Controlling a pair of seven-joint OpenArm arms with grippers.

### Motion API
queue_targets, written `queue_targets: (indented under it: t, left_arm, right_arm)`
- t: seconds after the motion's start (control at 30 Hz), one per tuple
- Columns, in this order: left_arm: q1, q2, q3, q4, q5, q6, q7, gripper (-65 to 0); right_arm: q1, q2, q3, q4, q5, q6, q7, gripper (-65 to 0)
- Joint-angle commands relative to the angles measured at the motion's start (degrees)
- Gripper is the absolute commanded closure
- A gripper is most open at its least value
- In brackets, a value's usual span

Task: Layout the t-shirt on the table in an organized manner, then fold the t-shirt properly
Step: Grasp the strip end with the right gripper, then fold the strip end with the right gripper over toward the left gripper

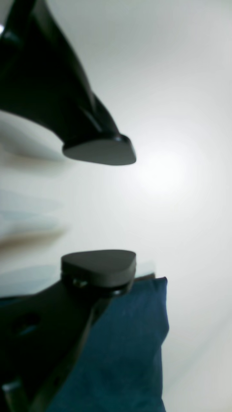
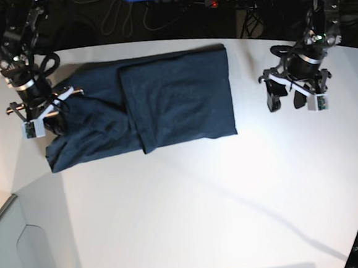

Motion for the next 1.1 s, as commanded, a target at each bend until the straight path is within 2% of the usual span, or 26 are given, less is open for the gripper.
queue_targets:
  t: [0.0, 0.27, 0.7, 0.97, 1.07]
  left_arm:
    - [-0.32, -0.49, -0.25, 0.72, -0.23, -0.24, -1.55, -40.2]
    - [-0.32, -0.49, 0.02, 0.02, -0.23, -0.24, -1.55, -40.2]
    - [-0.06, -0.31, 0.28, -2.18, -0.23, -0.24, -1.37, -40.2]
    - [0.03, -0.31, 0.28, -2.18, -0.23, -0.24, -1.28, -40.2]
    - [0.03, -0.31, 0.37, -2.18, -0.23, -0.24, -1.28, -40.2]
  right_arm:
    - [-0.52, 0.12, -0.8, 1.84, 1.19, 1.04, 1.57, 0.0]
    - [-4.48, 0.04, -15.57, 7.73, 1.1, 1.04, 1.57, 0.0]
    - [-2.55, -0.05, -36.84, 6.59, 1.1, 1.04, 1.57, 0.0]
    - [1.23, -0.05, -43.87, -0.71, 1.02, 1.04, 1.57, 0.0]
    - [2.55, -1.19, -45.1, -2.46, 1.02, 1.04, 1.66, 0.0]
